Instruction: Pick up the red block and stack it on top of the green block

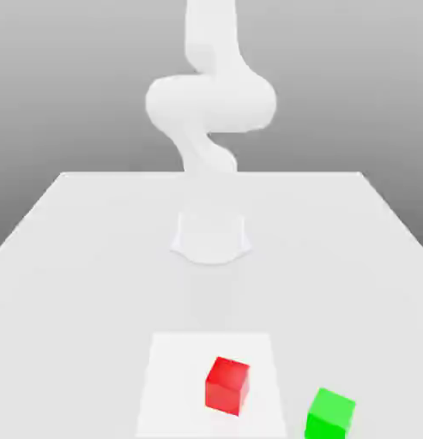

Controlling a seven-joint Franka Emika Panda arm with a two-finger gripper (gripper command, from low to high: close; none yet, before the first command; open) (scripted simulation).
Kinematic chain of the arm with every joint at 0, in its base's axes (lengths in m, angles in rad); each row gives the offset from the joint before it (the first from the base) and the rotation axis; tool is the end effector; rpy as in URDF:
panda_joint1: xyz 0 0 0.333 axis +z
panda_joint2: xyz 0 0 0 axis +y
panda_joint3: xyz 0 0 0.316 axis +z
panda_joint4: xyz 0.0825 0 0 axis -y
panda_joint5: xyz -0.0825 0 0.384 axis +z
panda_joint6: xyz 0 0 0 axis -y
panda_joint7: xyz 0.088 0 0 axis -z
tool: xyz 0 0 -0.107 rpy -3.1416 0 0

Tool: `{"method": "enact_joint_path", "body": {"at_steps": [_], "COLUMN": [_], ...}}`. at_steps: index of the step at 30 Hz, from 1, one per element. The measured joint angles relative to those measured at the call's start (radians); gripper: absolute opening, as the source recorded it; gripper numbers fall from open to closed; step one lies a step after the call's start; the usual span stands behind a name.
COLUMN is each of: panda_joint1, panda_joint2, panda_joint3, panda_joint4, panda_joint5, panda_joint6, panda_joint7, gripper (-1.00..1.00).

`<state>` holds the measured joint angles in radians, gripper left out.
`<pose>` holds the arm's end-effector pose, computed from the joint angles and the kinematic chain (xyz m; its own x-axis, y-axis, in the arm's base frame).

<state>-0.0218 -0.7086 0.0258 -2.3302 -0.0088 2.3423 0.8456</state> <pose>0.3815 0.0046 0.6671 0.4971 -0.7378 0.4566 -0.5636 -0.6747 -0.4766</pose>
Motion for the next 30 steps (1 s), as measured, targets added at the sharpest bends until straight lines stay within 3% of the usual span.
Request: {"method": "enact_joint_path", "body": {"at_steps": [14,22,27,28,30], "panda_joint1": [-0.077,-0.070,-0.042,-0.032,-0.032], "panda_joint2": [0.515,0.801,0.981,1.017,1.017], "panda_joint3": [0.098,0.110,0.074,0.062,0.062], "panda_joint4": [-0.170,-0.266,-0.254,-0.249,-0.249], "panda_joint5": [-0.063,-0.043,-0.082,-0.093,-0.093], "panda_joint6": [0.237,0.373,0.513,0.543,0.543], "panda_joint7": [0.266,0.376,0.420,0.428,0.429], "gripper": [0.00,0.00,0.00,-1.00,-1.00]}}
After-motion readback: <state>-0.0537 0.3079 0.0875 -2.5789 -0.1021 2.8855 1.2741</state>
